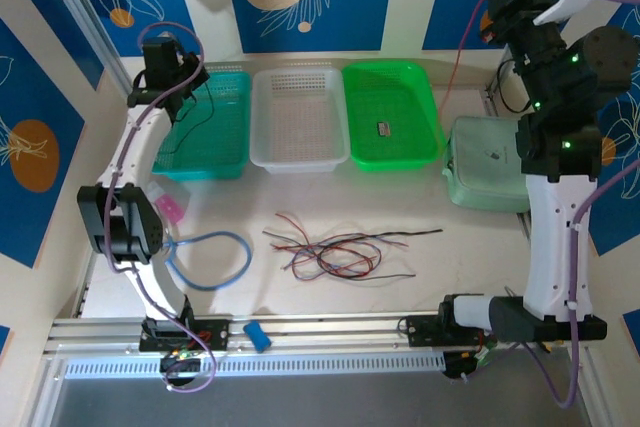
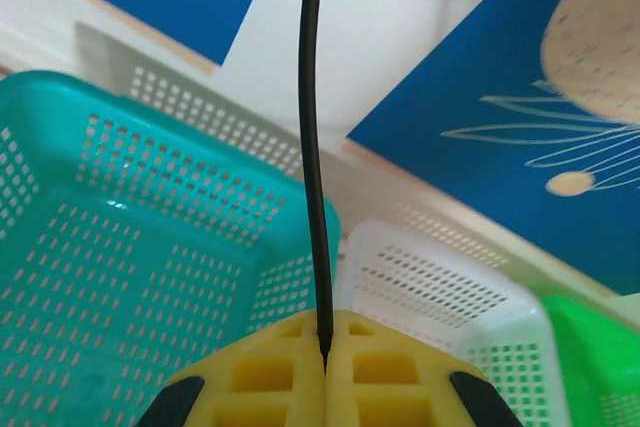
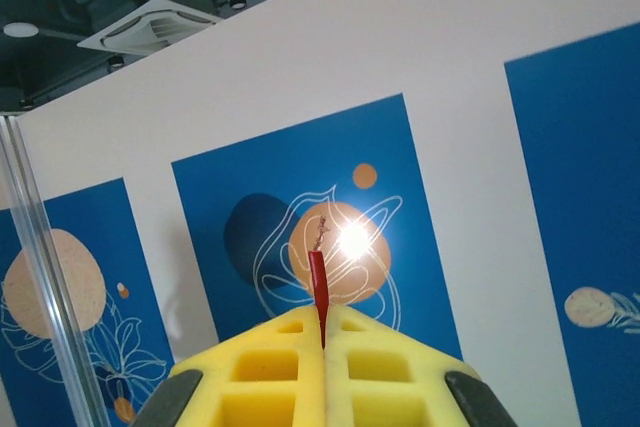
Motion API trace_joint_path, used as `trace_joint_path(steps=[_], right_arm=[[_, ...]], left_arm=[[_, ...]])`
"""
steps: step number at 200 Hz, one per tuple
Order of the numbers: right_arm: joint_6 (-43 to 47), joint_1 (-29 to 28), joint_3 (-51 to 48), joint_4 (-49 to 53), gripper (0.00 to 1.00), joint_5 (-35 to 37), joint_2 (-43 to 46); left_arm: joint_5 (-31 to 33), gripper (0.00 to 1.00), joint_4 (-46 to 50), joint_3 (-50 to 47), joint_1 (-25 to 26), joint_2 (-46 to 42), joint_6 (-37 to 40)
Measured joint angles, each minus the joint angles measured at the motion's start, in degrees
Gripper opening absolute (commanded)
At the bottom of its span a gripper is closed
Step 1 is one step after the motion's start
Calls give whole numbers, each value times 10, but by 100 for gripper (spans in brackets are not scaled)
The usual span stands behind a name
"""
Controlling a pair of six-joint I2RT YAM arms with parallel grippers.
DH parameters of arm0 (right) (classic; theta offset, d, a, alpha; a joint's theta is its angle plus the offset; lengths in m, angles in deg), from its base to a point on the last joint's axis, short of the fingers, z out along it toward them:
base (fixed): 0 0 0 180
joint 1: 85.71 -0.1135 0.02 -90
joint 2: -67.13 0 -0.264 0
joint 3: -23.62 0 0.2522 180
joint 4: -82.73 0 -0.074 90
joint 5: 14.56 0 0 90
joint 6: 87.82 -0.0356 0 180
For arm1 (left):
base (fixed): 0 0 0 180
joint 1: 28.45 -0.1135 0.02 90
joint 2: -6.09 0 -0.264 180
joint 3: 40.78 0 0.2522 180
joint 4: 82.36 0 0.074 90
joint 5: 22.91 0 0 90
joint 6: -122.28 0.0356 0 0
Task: Untangle the cables
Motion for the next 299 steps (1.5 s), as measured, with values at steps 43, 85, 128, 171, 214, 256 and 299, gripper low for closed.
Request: trace_joint_path(steps=[43, 85, 128, 171, 214, 256, 299], right_arm=[[15, -17, 31, 2, 0, -3, -9], [30, -20, 28, 8, 0, -2, -7], [39, -20, -6, 8, 0, 0, 11], [40, -20, -10, 9, 0, 0, 16], [41, -17, -10, 11, 0, -1, 25], [43, -12, -10, 12, 0, -1, 29], [43, -5, -10, 14, 0, -3, 29]], left_arm=[[-2, 0, 61, 31, 4, 55, 7], [-9, 0, 104, 123, 18, 78, 7], [8, 0, 102, 246, 23, 40, 7], [35, 0, 67, 313, 23, -11, 7], [68, 0, 43, 352, 23, -17, 10], [76, 0, 46, 328, 23, -16, 17], [71, 0, 54, 292, 24, -16, 18]])
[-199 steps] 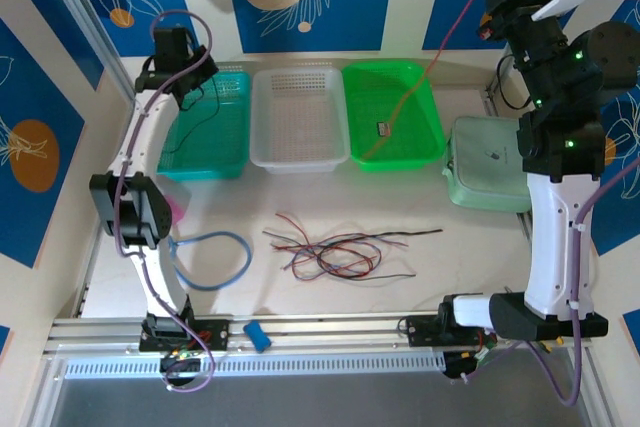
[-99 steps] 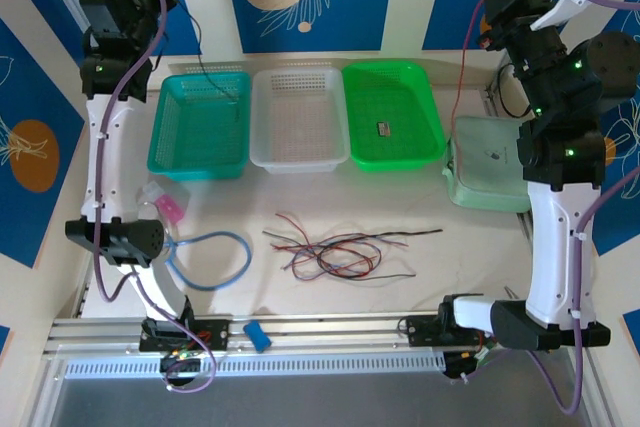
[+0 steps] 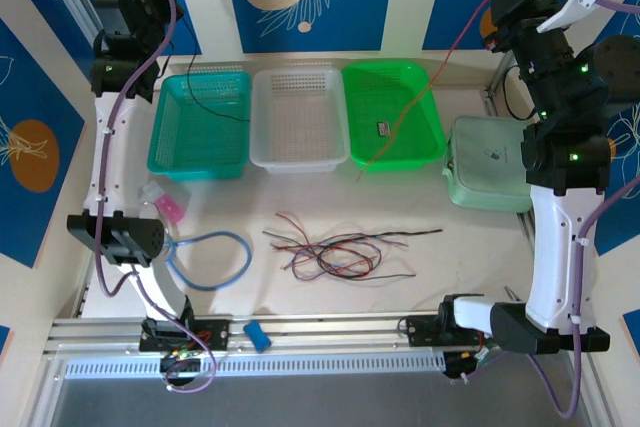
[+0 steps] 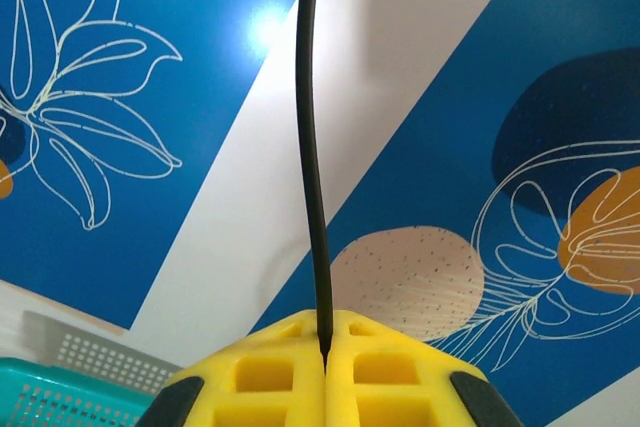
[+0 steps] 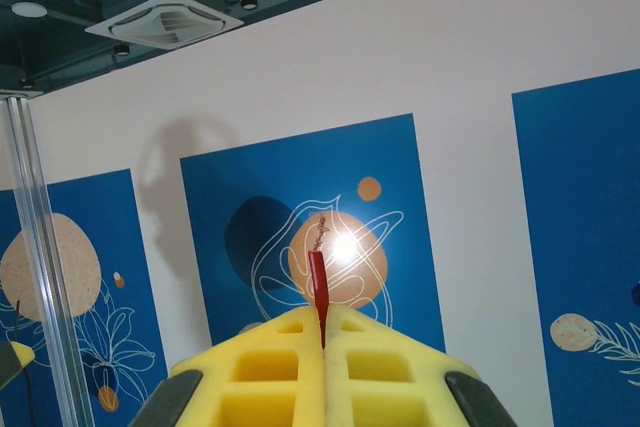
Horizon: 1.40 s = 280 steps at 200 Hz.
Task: Untangle the cables
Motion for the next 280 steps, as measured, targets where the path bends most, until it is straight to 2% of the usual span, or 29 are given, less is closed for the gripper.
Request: trace_joint_path(steps=[75, 189, 237, 280], right_arm=[[0, 1, 2, 1, 0, -6, 0], [-1, 2, 9, 2, 0, -8, -5], [0, 2, 9, 3, 0, -8, -3], [0, 2, 9, 5, 0, -10, 2]], left_arm=[[22, 0, -14, -13, 2, -12, 15], [24, 0, -44, 34, 7, -32, 13], [28, 0, -56, -93, 7, -69, 20], [39, 0, -24, -152, 7, -31, 43]])
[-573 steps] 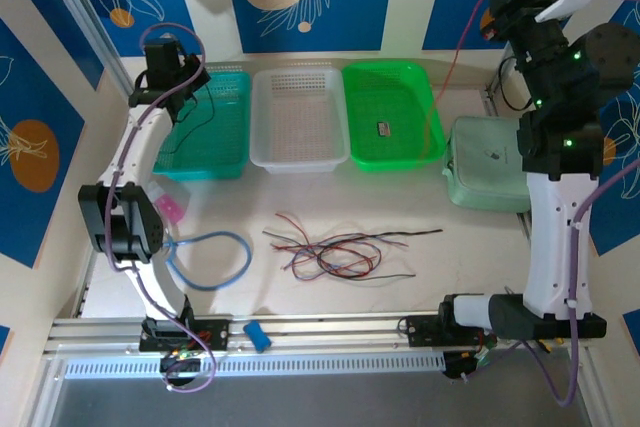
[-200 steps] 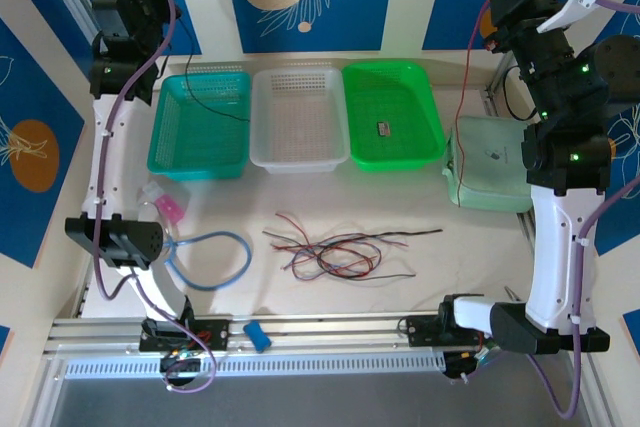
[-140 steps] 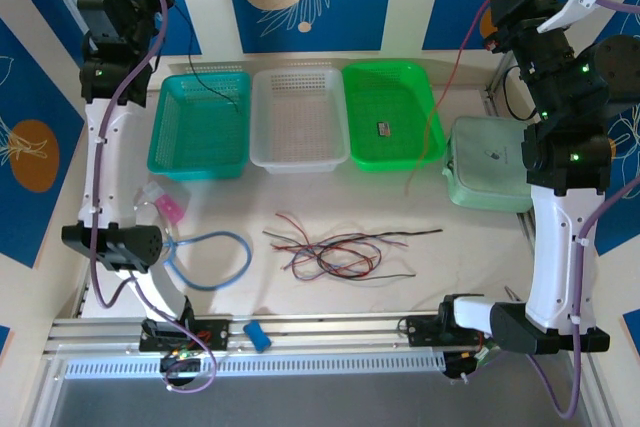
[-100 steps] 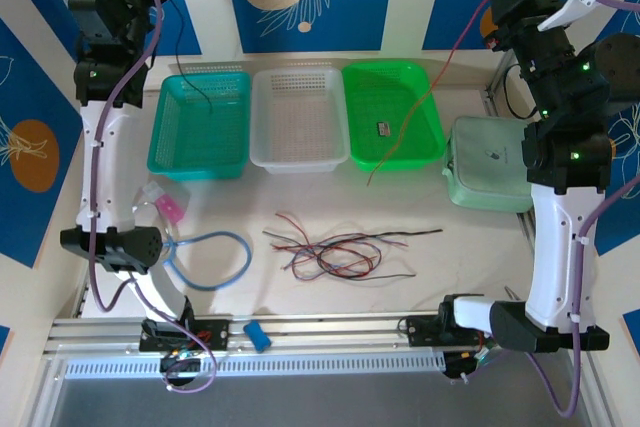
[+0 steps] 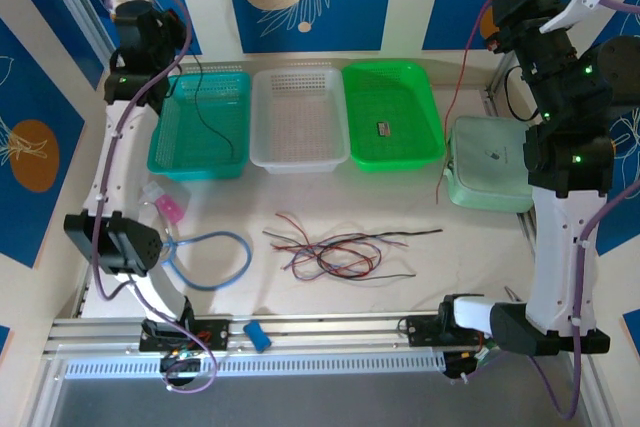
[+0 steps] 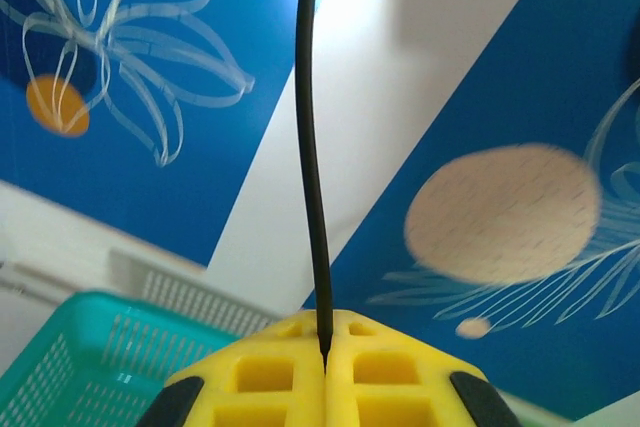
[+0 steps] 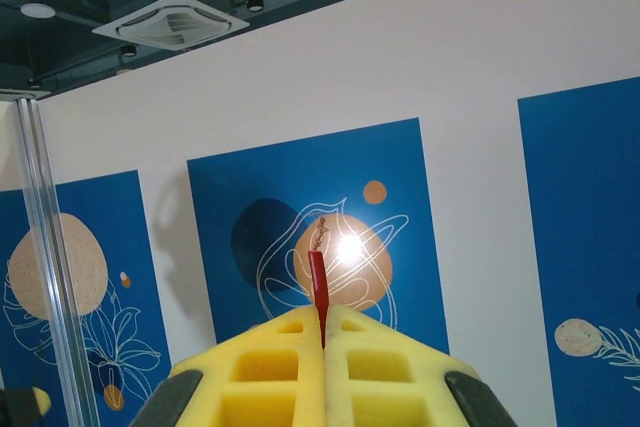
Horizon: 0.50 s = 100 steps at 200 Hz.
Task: Untangle the cables
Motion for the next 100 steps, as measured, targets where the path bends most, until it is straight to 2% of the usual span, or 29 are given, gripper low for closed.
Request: trace_joint_path(steps=[57, 100], right_arm=[[0, 0, -4, 2, 0, -1, 6], [0, -4, -4, 2, 0, -3, -1]], left_arm=[[24, 0, 69, -5, 0, 110, 30], [28, 0, 153, 80, 0, 228, 51]])
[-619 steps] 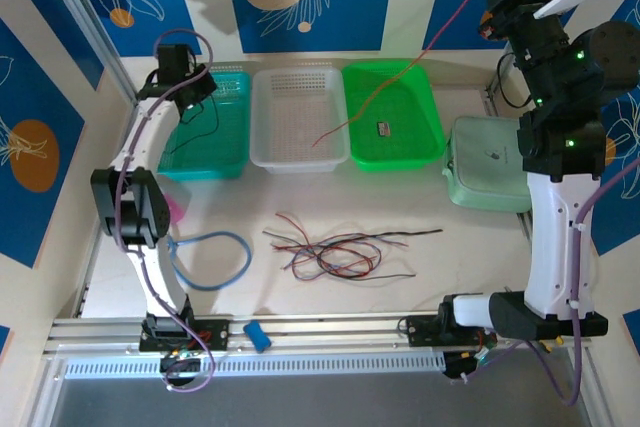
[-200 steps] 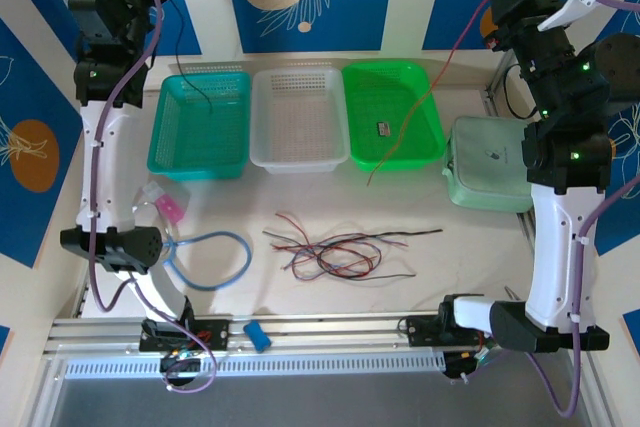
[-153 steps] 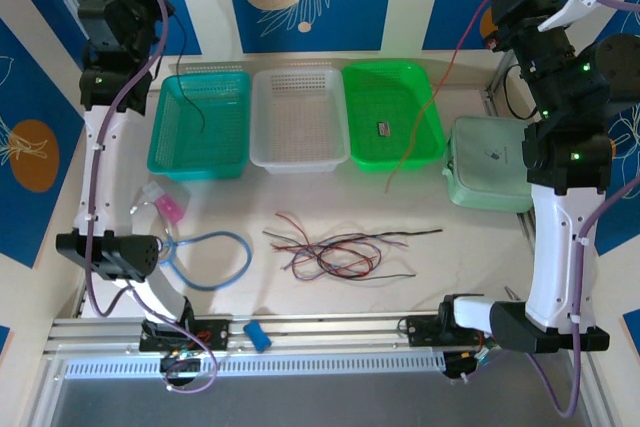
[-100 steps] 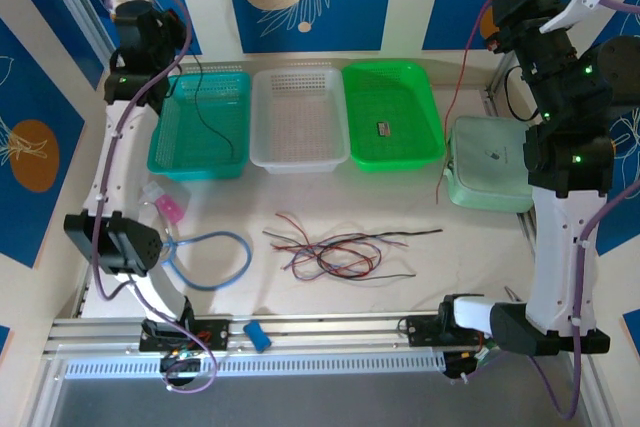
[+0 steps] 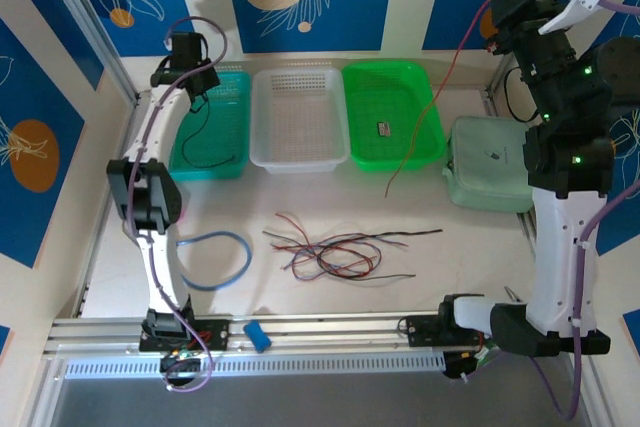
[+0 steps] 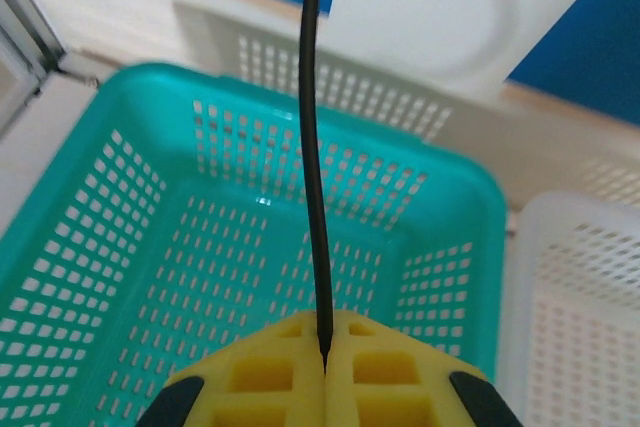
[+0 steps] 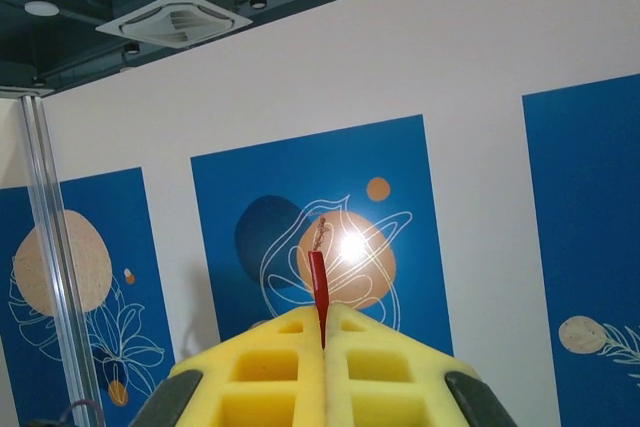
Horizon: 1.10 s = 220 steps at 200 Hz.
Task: Untangle the cables
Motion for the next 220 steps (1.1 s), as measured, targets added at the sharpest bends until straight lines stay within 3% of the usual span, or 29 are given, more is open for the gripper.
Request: trace_joint_path(steps=[63, 96, 110, 138, 188, 220], right_arm=[[5, -35, 1, 0, 0, -3, -28], [16, -50, 1, 1, 0, -3, -33], [20, -55, 1, 0, 0, -3, -35], [29, -63, 1, 0, 0, -1, -40], [31, -70, 2, 0, 0, -1, -59], [31, -76, 2, -3, 0, 1, -67]], left_arm=[[-13, 0, 86, 106, -7, 133, 10], [-33, 16, 101, 152, -12, 169, 9], [-42, 37, 101, 156, -14, 175, 9], [-59, 61, 104, 169, -17, 187, 3], [-80, 70, 102, 169, -17, 188, 2], [-80, 71, 64, 84, -5, 135, 4]])
